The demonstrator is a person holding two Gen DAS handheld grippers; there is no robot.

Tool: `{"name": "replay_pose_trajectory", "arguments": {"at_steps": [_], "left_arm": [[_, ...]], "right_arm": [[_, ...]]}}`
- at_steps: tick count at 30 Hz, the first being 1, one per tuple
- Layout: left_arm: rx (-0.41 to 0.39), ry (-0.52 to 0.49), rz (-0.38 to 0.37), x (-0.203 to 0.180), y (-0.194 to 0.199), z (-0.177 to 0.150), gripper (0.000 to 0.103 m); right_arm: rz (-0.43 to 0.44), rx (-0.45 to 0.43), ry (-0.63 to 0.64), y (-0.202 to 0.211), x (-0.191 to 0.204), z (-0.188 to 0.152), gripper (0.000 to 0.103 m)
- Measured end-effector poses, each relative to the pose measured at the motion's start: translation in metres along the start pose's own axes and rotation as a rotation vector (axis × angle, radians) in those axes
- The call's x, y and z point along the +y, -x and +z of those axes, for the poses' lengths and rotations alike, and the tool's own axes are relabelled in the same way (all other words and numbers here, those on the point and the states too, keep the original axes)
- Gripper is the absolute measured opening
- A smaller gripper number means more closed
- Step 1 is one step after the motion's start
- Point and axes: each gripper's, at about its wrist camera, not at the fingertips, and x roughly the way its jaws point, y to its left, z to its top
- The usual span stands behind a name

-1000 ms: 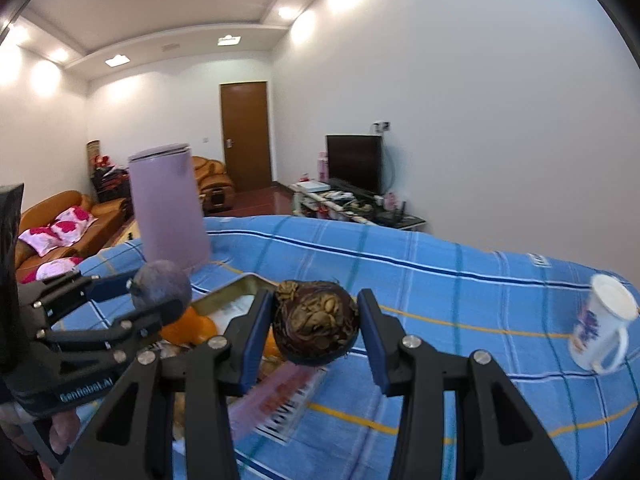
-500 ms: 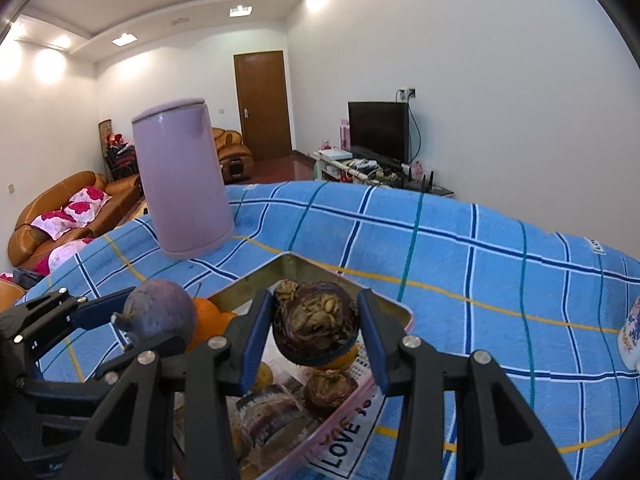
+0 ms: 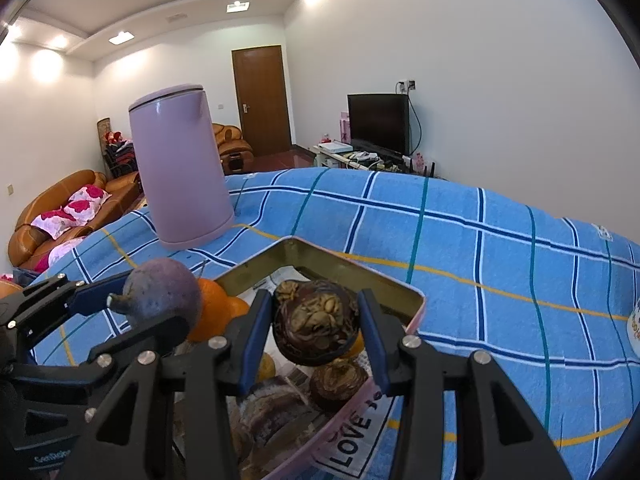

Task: Organize fruits
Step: 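Lower the brown fruit and purple fruit into the tin with both tools, then open both tools to release the brown and purple fruits into the tin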

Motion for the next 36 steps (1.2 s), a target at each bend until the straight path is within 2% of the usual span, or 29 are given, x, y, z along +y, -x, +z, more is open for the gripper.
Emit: {"name": "replay_pose_trajectory", "arguments": {"at_steps": [21,27,36], "left_arm": [[-0.006,-0.004,-0.014,0.002,-0.003,-0.011,0.055],[0.024,0.058,-0.044,0.015,-0.007,-0.015,0.055],[0.039,0.086,-0.022,0.021,-0.011,-0.016,0.055]], "right_arm": [[0.048,0.011,0.012,0.009,0.005,-0.013,0.047],[0.061,0.02,0.036,0.009,0.009,-0.016,0.047],[0.069,0.022,0.07,0.012,0.017,-0.019,0.047]]}}
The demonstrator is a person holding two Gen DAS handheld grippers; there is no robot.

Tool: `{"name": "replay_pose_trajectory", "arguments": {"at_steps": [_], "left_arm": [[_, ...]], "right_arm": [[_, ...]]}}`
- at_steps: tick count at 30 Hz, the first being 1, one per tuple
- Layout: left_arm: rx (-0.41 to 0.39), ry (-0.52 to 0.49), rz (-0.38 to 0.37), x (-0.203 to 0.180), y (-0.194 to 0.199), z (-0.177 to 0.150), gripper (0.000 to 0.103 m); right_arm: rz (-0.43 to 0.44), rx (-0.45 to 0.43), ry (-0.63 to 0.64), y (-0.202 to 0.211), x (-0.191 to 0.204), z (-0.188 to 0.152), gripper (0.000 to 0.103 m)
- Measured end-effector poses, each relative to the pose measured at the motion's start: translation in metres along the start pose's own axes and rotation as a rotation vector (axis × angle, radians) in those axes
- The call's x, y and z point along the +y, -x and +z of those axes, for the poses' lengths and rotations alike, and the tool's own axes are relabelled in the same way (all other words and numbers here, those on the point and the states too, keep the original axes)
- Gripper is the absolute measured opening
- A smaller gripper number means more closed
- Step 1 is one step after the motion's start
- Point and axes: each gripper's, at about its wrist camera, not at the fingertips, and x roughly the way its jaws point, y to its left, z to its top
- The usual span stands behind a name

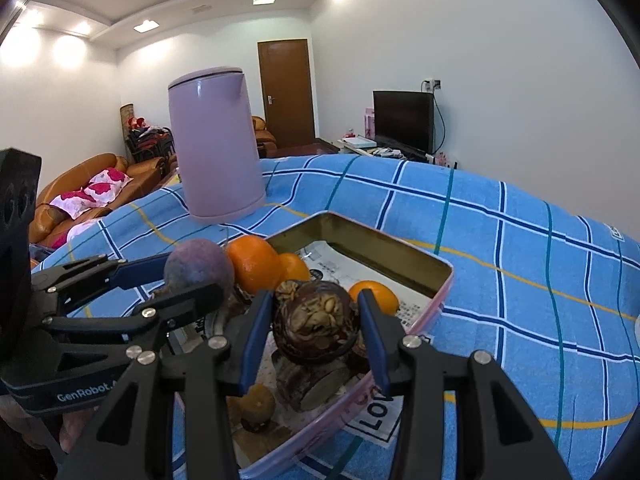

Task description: Organize fruits

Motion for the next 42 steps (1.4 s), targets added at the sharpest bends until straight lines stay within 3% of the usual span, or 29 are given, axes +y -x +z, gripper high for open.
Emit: {"name": "replay_pose_trajectory", "arguments": {"at_steps": [12,15,17,18,20,23,30,35,42], "left_arm": [[-0.003,0.018,0.026,0.004,0.001,-0.002,0.055],[-0.027,0.026,0.024,0.005,0.007,-0.002,0.055],[-0.049,0.024,0.03,0.005,0.011,-0.002,0.062],[-0.058,0.022,0.036,0.004,0.013,-0.002,0.064],[-0.082,0.011,0.051,0.003,0.018,-0.003,0.071],[-0.106,0.01,0.06,0.003,0.028,0.0,0.077],[-0.133,0.008,0.092,0.002,0.038,0.006,0.084],[-0.14,0.012,0.095,0.001,0.042,0.004,0.086],[-0.158,0.007,0.103,-0.003,0.051,0.005,0.086]], "right_arm": [[0.039,-0.003,0.056,0.002,0.011,-0.002,0.048],[0.029,-0.018,0.047,0.005,0.009,-0.003,0.066],[0.027,-0.043,0.025,0.01,0.005,-0.004,0.081],[0.022,-0.055,0.018,0.013,0.004,-0.004,0.083],[-0.002,-0.075,0.005,0.017,0.002,-0.004,0.09],[-0.085,-0.111,-0.016,0.026,-0.003,-0.006,0.09],[-0.295,-0.17,-0.079,0.045,-0.023,-0.009,0.097],[-0.339,-0.211,-0.113,0.058,-0.031,-0.013,0.103],[-0.349,-0.199,-0.123,0.058,-0.032,-0.014,0.103]]}}
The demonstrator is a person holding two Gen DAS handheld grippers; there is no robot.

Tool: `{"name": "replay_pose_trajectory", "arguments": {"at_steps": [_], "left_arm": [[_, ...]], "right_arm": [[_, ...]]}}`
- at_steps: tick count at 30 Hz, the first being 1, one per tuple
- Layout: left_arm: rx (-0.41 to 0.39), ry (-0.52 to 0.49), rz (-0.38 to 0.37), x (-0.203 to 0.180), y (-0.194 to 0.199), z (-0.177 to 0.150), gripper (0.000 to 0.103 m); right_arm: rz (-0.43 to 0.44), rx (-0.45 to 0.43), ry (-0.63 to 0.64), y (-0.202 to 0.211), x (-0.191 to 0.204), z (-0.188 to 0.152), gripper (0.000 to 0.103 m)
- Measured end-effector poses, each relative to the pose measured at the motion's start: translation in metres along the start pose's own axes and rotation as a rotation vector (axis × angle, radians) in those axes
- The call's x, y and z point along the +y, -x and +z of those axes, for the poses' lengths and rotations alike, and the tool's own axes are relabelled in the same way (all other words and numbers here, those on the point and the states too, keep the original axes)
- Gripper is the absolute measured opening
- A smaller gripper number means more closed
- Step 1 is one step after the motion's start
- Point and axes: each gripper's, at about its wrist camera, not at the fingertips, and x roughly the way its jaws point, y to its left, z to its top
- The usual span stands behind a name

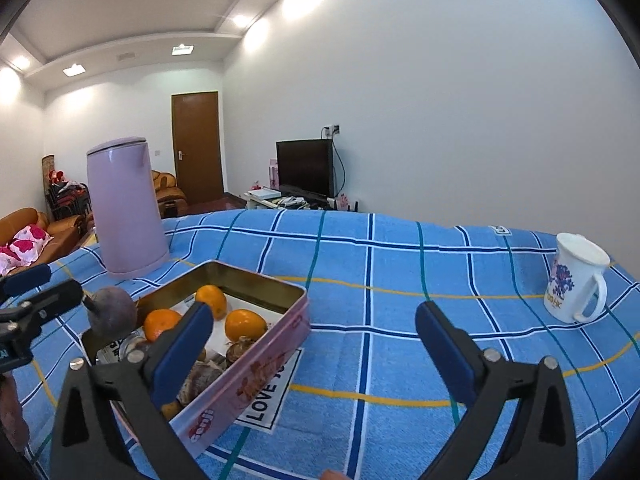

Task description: Organize fruits

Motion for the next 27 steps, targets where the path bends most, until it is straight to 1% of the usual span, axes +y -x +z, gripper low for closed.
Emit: {"name": "replay_pose_trajectory", "arguments": {"at_steps": [10,27], "left_arm": [[0.012,-0.005,0.01,-0.0036,0.0013,-0.0017,0.086],[0.009,-0.016,0.02,-0.008,0.0016,0.0019,0.086]], "right_arm": [[-0.001,0.015,-0.001,-0.0038,0.0002,-0.0009,0.103],[-0.001,-0.007,0.007,0.0014,0.0004,-0.0025,0.103]]}}
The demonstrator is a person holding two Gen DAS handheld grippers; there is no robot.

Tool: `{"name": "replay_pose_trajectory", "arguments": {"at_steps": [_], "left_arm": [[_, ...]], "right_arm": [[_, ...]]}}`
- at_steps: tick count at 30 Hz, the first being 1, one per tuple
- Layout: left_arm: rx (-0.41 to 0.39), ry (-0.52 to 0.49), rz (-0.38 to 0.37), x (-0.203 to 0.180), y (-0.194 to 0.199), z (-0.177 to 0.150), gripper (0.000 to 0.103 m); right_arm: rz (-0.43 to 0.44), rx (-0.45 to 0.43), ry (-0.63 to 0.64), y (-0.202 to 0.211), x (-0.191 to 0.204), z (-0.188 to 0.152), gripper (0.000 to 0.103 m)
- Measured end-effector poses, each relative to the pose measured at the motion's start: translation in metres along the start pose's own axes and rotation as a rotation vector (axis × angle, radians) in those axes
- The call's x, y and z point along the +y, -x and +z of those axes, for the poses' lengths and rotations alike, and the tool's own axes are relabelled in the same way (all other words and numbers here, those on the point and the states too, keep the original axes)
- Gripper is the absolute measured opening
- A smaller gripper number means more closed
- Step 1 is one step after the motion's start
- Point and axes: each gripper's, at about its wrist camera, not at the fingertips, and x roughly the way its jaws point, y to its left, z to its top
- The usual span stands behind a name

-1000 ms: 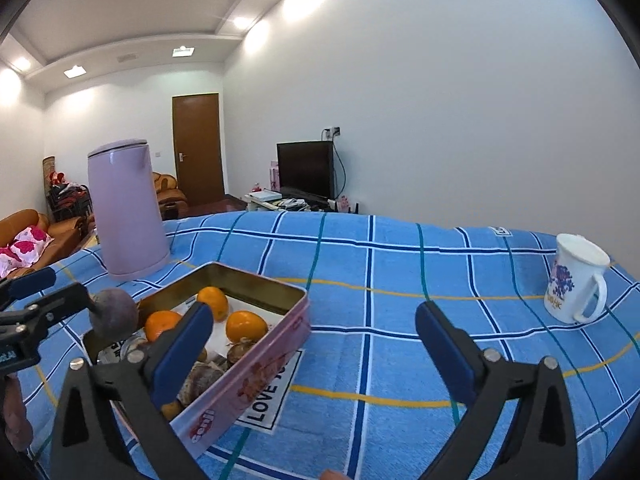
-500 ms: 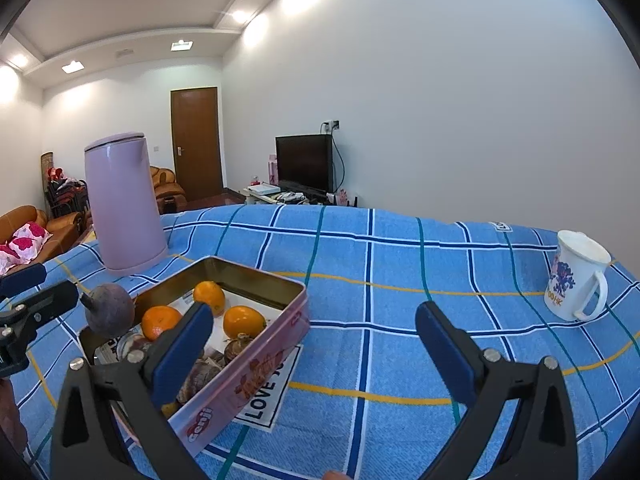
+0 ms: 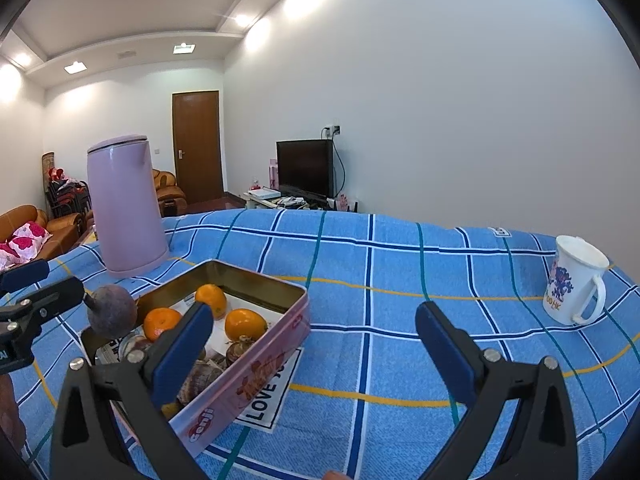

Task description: Organize fruits

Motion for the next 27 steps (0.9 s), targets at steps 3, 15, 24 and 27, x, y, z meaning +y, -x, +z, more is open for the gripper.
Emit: {"name": "replay_pose_trajectory", "arguments": {"at_steps": [3,15,24,27], "left_arm": [[0.0,0.001,0.003,0.0001,-0.0001,0.0007,0.086],[0.015,0.001,0.004,0.0004,-0.004,-0.0018,0.086],[0.014,0.011,0.02,0.0028,-0.0048,-0.0037,0.086],[0.002,0.007,0.035,0.0028,-0.0036,-0.003,0.086]], "right_arm": [[0.001,-0.001,0.003,0.0002,0.0005,-0.0002,0.103],[0.002,-0.003,0.015,0.0009,0.0013,0.0,0.103],[0.007,0.003,0.025,0.0005,0.003,0.0011,0.103],[0.01,0.015,0.031,-0.0018,0.0044,0.0013,0.103]]}}
